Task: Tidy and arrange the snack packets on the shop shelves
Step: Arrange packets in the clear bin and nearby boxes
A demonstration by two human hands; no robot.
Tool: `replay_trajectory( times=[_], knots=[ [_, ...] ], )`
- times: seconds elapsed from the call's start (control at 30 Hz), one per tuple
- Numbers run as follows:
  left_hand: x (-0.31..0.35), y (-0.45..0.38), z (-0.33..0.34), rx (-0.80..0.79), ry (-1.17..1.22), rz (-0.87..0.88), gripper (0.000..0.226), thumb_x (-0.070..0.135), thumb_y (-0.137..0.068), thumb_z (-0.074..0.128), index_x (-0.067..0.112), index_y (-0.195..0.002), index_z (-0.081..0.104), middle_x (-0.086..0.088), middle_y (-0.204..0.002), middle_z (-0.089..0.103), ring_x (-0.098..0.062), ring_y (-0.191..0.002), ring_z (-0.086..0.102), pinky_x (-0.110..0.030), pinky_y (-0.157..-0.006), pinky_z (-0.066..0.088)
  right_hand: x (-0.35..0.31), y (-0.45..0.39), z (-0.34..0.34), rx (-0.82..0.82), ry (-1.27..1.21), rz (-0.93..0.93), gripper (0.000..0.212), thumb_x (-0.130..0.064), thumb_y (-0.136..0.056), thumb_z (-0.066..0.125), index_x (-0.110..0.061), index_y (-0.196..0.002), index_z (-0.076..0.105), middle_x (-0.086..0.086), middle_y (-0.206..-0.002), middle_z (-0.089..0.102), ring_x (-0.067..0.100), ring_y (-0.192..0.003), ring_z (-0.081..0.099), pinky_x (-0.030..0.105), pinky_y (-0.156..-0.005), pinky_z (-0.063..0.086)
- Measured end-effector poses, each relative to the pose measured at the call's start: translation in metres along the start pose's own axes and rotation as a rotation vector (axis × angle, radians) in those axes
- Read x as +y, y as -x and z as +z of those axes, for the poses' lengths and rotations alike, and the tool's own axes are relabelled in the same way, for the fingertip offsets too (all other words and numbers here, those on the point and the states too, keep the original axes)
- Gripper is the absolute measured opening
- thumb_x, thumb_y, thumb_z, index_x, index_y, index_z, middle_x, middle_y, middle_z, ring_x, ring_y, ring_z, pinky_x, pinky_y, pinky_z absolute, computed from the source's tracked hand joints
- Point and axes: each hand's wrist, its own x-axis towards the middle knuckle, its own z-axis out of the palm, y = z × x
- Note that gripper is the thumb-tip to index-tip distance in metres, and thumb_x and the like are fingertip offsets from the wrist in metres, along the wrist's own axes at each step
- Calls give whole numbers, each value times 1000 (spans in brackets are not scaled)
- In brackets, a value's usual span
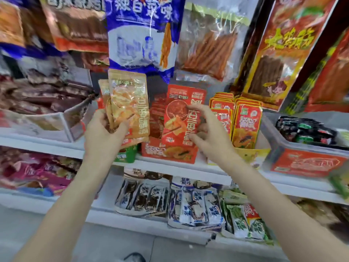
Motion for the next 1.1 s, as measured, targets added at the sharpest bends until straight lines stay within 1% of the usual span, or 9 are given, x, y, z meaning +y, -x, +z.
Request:
replay_trajectory(
  times=[0.13, 0.23, 0.37, 0.43, 0.5, 0.67, 0.77, 0.93, 1.1],
  knots=[
    [-3, 4, -3, 6, -137, 69, 20, 30, -74, 63, 20, -86, 51, -9, -89, 64, -30, -86, 61, -49, -80, 50, 4, -9, 5, 208, 70, 18, 59, 8, -77, 60, -19, -126, 42, 0, -127, 47, 18, -111, 50, 41, -97, 44],
    [-2, 5, -2, 11, -154, 86, 22, 25, -81, 67, 16, -93, 51, 2, -86, 63, -24, -86, 63, -48, -79, 51, -1, -8, 2, 315, 91, -10, 55, 7, -78, 60, -18, -124, 43, 2, -122, 48, 19, -116, 48, 44, -98, 43],
    [-4, 6, -1, 47, -176, 97, 19, 21, -85, 64, 18, -94, 48, 12, -83, 57, -9, -79, 59, -20, -70, 48, -7, 3, 9, 236, -10, -85, 57, 1, -81, 62, -33, -120, 37, 1, -122, 48, 22, -113, 53, 47, -91, 48],
    [-3, 8, 1, 26, -196, 108, 18, 18, -85, 63, 18, -94, 47, 19, -81, 52, 7, -72, 51, -2, -59, 39, -9, 2, 16, 131, 29, -81, 58, 3, -81, 62, -28, -124, 39, -2, -125, 47, 18, -115, 51, 42, -92, 49],
    [-3, 9, -1, 25, -195, 113, 18, 17, -86, 63, 17, -95, 48, 21, -81, 50, 11, -71, 48, 1, -57, 36, -14, -5, 25, 27, 151, -71, 58, 5, -81, 62, -21, -127, 41, -3, -128, 46, 14, -117, 48, 31, -94, 46],
    [-4, 13, -4, 52, -189, 92, 18, 18, -86, 62, 18, -94, 47, 19, -81, 52, 1, -73, 52, -6, -60, 38, -20, -28, 48, -132, 365, -71, 57, 3, -81, 61, -22, -126, 38, 4, -125, 54, 25, -106, 57, 34, -87, 46],
    [-5, 16, -8, 54, -184, 75, 17, 18, -86, 62, 17, -95, 48, 13, -83, 55, -8, -78, 55, -17, -65, 41, -17, -32, 47, -291, 346, 2, 43, -5, -86, 60, -23, -121, 44, 5, -112, 59, 18, -88, 56, 31, -74, 44],
    [-6, 16, -14, 56, -142, 87, 16, 18, -86, 62, 19, -93, 48, 17, -83, 55, -10, -81, 57, -18, -66, 44, -22, -36, 36, -50, 256, -44, 42, -14, -87, 61, -23, -127, 51, -1, -111, 47, 8, -92, 45, 27, -86, 43],
    [-5, 16, -13, 48, -107, 75, 15, 19, -86, 62, 18, -95, 49, 15, -85, 57, -13, -84, 59, -21, -68, 46, -23, -45, 47, -108, 457, -23, 46, -3, -85, 61, -14, -128, 47, 5, -124, 44, 13, -80, 47, 25, -77, 42]
  ],
)
